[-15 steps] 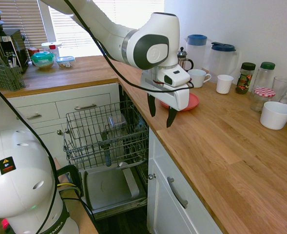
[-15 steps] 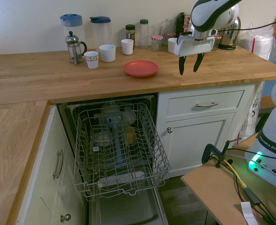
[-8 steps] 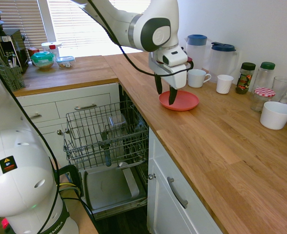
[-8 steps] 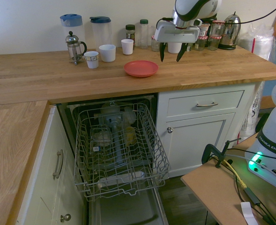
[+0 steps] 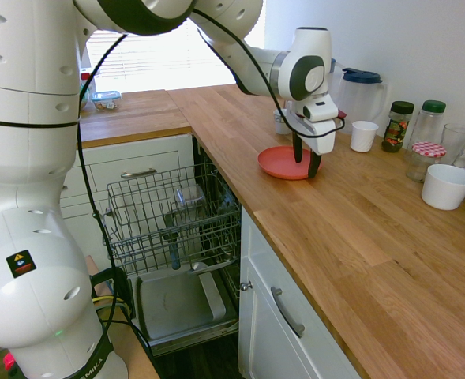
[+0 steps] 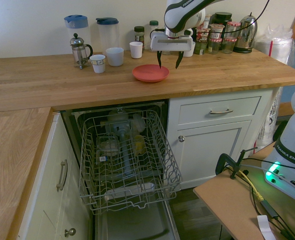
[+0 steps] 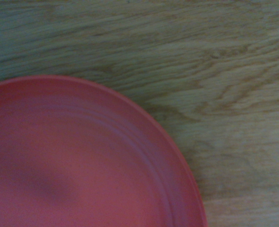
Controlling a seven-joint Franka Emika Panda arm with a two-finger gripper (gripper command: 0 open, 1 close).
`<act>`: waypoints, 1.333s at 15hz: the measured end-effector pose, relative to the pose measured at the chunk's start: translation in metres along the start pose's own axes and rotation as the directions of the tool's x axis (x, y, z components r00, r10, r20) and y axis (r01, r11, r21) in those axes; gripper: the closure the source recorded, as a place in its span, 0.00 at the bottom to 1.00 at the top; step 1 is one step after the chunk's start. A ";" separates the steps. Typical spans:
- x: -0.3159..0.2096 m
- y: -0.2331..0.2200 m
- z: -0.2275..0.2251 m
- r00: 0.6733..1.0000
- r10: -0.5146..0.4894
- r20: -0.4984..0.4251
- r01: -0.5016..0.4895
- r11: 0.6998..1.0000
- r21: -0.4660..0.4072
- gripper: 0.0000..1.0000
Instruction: Put the plate in the dishwasher
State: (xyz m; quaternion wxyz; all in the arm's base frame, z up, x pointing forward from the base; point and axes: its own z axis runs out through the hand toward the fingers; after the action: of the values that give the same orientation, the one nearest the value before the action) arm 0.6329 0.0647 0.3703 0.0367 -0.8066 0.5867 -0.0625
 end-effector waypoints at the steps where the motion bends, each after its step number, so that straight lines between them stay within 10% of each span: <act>1: 0.003 -0.002 0.004 1.000 -0.001 0.014 0.001 1.000 -0.001 0.00; 2: 0.004 -0.003 0.006 1.000 -0.004 0.025 0.004 1.000 -0.002 1.00; 20: 0.010 -0.001 0.037 0.994 0.007 0.111 -0.009 1.000 0.020 1.00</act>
State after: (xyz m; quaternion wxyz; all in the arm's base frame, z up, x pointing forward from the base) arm 0.6423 0.0555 0.3348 0.0779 -0.8059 0.5864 -0.0237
